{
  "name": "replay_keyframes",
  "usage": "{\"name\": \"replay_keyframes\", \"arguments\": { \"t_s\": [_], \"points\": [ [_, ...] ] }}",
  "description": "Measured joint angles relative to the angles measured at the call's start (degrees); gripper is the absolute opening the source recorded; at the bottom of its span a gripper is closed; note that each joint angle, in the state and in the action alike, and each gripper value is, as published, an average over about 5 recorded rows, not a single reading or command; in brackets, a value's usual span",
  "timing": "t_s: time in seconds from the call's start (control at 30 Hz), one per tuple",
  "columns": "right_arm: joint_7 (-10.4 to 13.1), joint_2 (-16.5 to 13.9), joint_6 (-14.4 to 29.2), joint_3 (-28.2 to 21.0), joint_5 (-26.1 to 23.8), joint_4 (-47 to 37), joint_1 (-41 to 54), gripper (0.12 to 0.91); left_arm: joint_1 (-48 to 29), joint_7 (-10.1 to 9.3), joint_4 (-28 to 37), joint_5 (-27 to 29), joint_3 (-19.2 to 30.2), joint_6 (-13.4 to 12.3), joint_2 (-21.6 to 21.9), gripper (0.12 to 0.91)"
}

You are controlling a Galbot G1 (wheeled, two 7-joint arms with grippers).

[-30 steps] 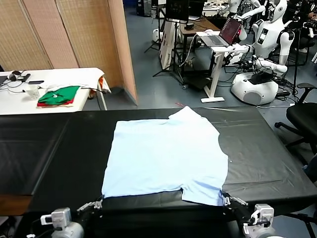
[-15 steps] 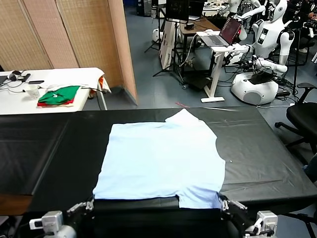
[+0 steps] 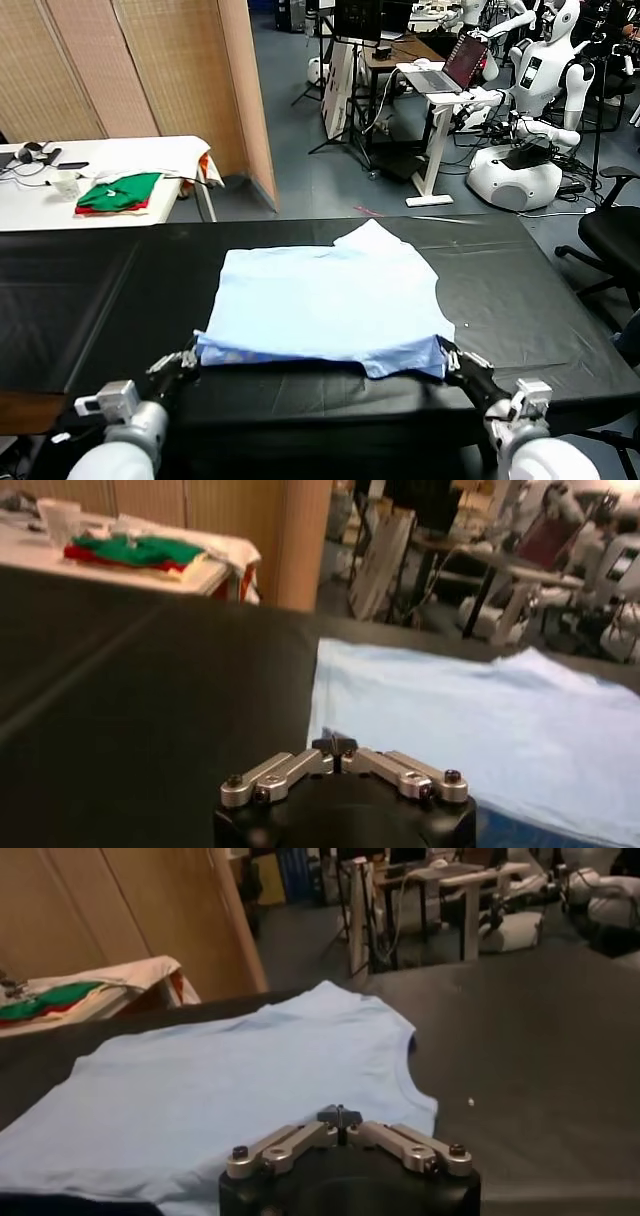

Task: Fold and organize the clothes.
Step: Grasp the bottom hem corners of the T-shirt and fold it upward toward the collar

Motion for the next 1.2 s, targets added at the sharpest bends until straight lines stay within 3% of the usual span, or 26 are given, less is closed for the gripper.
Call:
{"name": "replay_keyframes", "arguments": {
  "t_s": [0.1,0.33,0.67,0.97,1.2],
  "points": [
    [-0.8,0.01,1.98,0.07,0.33,-0.32,0.95,0.141,0.21,0.1,-0.63,1.43,-0.24,-1.4,-0.22,0.144],
    [-3.11,-1.39,6.41,-0.06,1.02,-4.29,6.89,0.141,-3.43,2.69,1.27,5.87,0.18,-6.33,-2.01,0.144],
    [-5.51,-2.78,9.91,-3.5,-1.76,-15.27,19.45,0.141,-14.88,4.5,6.6,8.01,2.48,-8.11,-4.12,0.144],
    [-5.25,-3.14,10.27,-8.73,-5.01,-23.25,29.31,0.141,-20.81,6.71,11.97,13.49,4.66,-10.82,-4.23,0.144],
    [-5.12,-3.46,10.85,-12.23,-7.93,-28.34,34.96,0.141,-24.08,6.98,16.08,16.61,7.24,-11.55,-3.72,0.144]
  ]
}}
